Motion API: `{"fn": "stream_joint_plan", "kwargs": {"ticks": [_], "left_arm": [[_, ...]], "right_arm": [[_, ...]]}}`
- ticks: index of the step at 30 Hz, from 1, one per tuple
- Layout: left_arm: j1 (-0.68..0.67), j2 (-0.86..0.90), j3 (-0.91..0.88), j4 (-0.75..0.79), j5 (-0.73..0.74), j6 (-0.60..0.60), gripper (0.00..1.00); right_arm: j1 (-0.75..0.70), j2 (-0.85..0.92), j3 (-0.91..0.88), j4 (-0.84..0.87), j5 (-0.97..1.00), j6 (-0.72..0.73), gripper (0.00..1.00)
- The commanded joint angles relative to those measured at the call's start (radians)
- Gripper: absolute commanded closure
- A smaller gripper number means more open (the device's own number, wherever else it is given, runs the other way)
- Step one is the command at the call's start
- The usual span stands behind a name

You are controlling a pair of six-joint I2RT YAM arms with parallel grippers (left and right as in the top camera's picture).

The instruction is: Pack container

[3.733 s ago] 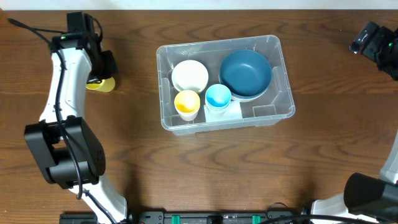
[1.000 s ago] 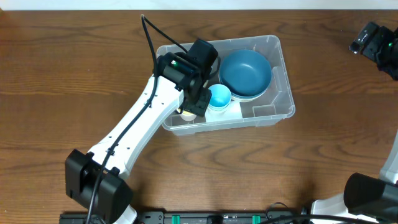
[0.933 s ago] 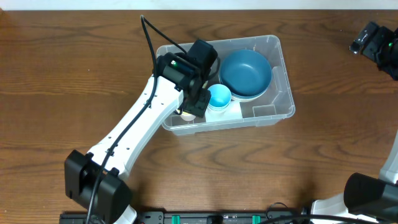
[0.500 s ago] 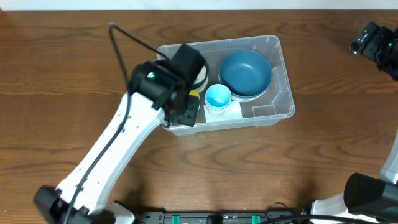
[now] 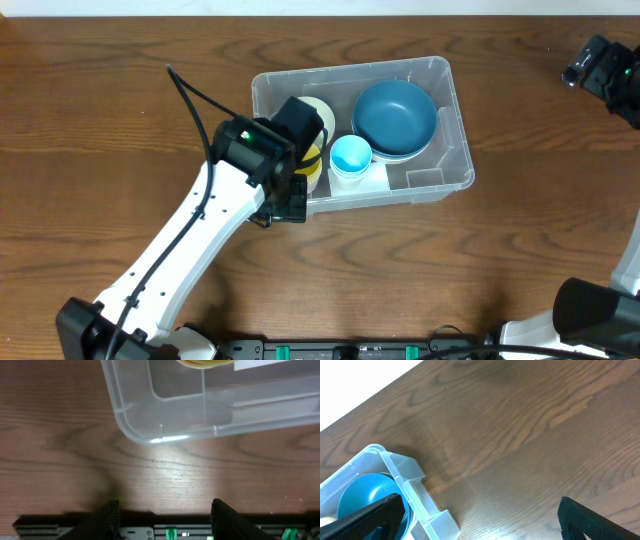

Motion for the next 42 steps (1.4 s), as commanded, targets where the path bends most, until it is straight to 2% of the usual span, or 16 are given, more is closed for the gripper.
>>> {"fn": "stream_joint_plan", "kwargs": {"ticks": [1, 14, 23, 42], "left_arm": [[-0.001, 0.002, -0.038, 0.032, 0.013, -0.044, 0.41], [-0.001, 0.004, -0.213, 0.256, 0.044, -0.062, 0.41], [-0.001, 0.005, -0.227, 0.341, 0.003, -0.062, 0.41], [0.002, 0.0, -0.226, 0.376, -0.035, -0.047, 0.4]], "right_arm": [[0.002, -0.001, -0.001, -0.001, 0.0, 0.012, 0.01], [0.002, -0.001, -0.001, -0.001, 0.0, 0.012, 0.01], [0.002, -0.001, -0.001, -0.001, 0.0, 0.012, 0.01], [0.002, -0.001, -0.001, -0.001, 0.0, 0.012, 0.01]]}}
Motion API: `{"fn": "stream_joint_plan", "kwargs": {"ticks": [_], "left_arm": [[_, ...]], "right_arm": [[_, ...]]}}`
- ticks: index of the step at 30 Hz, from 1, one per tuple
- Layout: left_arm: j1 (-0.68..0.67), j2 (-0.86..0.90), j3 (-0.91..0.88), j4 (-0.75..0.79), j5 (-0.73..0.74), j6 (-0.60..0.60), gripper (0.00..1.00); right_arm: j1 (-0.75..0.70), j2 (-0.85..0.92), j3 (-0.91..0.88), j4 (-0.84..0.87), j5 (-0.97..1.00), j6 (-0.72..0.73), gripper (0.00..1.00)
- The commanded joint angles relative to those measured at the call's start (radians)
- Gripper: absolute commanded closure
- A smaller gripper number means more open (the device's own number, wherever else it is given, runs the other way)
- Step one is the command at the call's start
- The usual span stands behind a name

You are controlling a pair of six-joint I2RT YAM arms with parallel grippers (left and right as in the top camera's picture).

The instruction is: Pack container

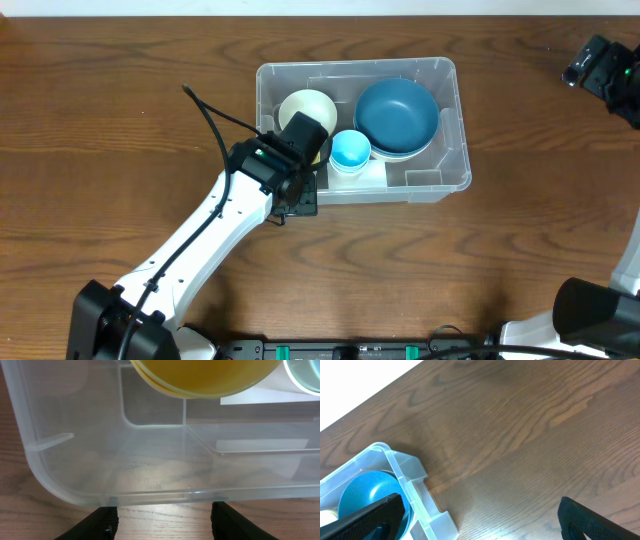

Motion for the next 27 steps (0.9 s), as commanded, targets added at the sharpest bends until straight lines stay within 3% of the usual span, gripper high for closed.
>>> {"fn": "stream_joint_plan", "kwargs": {"ticks": [1, 16, 22, 27], "left_arm": [[0.002, -0.001, 0.005, 0.007, -0.031, 0.014, 0.4], [0.001, -0.042, 0.018, 0.027, -0.09, 0.021, 0.4], [0.001, -0.179, 0.05, 0.027, -0.1, 0.028, 0.39], [0.001, -0.334, 0.051, 0.018, -0.101, 0.028, 0.31]], "right_arm": [[0.002, -0.001, -0.001, -0.001, 0.0, 0.012, 0.01], [0.002, -0.001, -0.001, 0.0, 0.0, 0.012, 0.01], [0.002, -0.001, -0.001, -0.001, 0.0, 0.012, 0.01], [0.002, -0.001, -0.001, 0.0, 0.0, 0.012, 0.01]]}}
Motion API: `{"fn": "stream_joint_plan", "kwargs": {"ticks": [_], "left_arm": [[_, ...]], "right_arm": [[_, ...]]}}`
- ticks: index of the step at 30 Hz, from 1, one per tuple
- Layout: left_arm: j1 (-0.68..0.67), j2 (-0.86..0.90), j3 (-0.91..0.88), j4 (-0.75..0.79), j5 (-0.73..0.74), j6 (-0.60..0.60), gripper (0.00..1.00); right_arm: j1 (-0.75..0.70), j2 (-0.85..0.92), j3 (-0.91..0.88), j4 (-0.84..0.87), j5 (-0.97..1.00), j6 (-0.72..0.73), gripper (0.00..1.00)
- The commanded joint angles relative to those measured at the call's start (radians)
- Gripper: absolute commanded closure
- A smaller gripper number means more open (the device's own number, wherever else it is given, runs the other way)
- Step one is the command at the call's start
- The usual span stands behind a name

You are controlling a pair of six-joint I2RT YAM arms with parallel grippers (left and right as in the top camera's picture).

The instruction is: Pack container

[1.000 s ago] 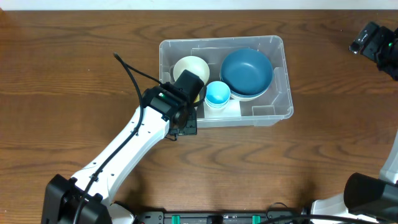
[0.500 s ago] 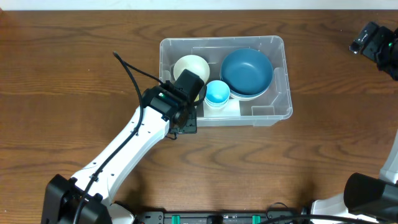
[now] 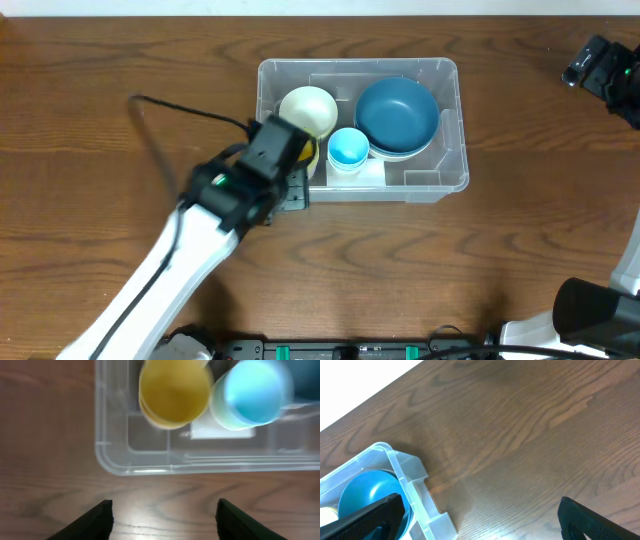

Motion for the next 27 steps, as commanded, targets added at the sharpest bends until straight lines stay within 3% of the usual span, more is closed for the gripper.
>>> {"fn": "stream_joint_plan", "kwargs": {"ticks": [1, 5, 7, 12, 18, 22, 27], "left_arm": [[0.001, -0.116, 0.028, -0.008, -0.023, 0.008, 0.29], [0.001, -0.254, 0.028, 0.011, -0.023, 0.008, 0.19], [0.001, -0.322, 0.028, 0.025, -0.023, 0.008, 0.02], [0.001, -0.474, 0.028, 0.008, -0.031, 0.011, 0.02], [0.001, -0.587, 0.028, -0.053, -0.152, 0.191, 0.02], [0.001, -0.627, 0.028, -0.12, -0.268, 0.305, 0.02], [-0.024, -0.687, 0.027, -0.206, -0.43, 0.316, 0.02]], "right_arm": [[0.002, -0.001, -0.001, 0.0, 0.0, 0.012, 0.01], [0.002, -0.001, -0.001, 0.0, 0.0, 0.011, 0.01], [0.002, -0.001, -0.001, -0.001, 0.0, 0.011, 0.01], [0.002, -0.001, -0.001, 0.0, 0.0, 0.011, 0.01], [0.002, -0.001, -0.001, -0.001, 0.0, 0.012, 0.01], [0.002, -0.001, -0.001, 0.0, 0.0, 0.012, 0.01], [0.002, -0.001, -0.001, -0.001, 0.0, 0.011, 0.01]]}}
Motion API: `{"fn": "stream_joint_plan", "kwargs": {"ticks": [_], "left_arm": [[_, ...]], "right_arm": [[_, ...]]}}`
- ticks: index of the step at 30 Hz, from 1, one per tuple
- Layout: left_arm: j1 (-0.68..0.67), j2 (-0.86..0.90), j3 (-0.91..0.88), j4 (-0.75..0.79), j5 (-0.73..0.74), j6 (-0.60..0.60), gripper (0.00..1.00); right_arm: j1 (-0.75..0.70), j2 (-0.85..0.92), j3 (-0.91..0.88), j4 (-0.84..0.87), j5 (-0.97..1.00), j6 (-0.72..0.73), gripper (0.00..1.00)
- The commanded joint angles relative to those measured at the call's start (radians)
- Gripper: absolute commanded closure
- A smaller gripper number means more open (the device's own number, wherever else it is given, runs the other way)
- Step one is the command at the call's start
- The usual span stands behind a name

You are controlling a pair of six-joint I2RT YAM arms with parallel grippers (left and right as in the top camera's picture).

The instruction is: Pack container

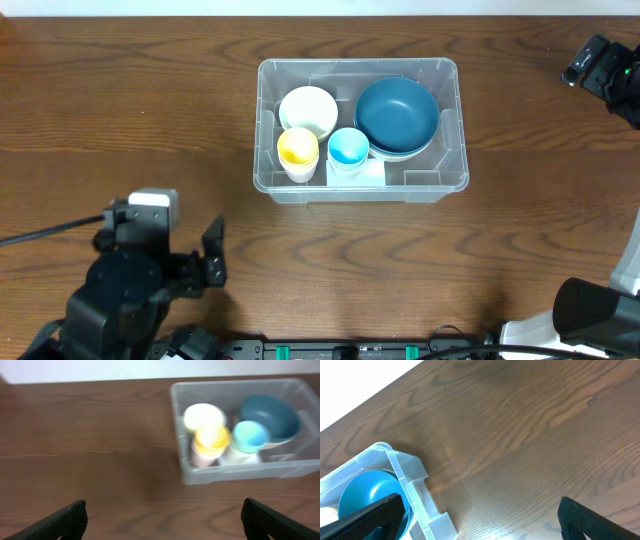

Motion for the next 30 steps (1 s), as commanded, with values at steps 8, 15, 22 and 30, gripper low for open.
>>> {"fn": "stream_joint_plan", "kwargs": {"ticks": [8, 15, 22, 30], "left_arm": [[0.142, -0.187, -0.033, -0.01, -0.166, 0.019, 0.02], [0.262, -0.326, -0.224, 0.222, -0.159, -0.055, 0.02], [0.281, -0.43, -0.587, 0.669, -0.129, -0.056, 0.02], [0.324, -0.485, -0.949, 1.106, 0.019, -0.06, 0.02]], "right_arm": [[0.002, -0.001, -0.001, -0.001, 0.0, 0.011, 0.01], [0.002, -0.001, -0.001, -0.001, 0.0, 0.011, 0.01], [0.002, -0.001, -0.001, -0.001, 0.0, 0.011, 0.01], [0.002, -0.001, -0.001, -0.001, 0.0, 0.011, 0.01]]}}
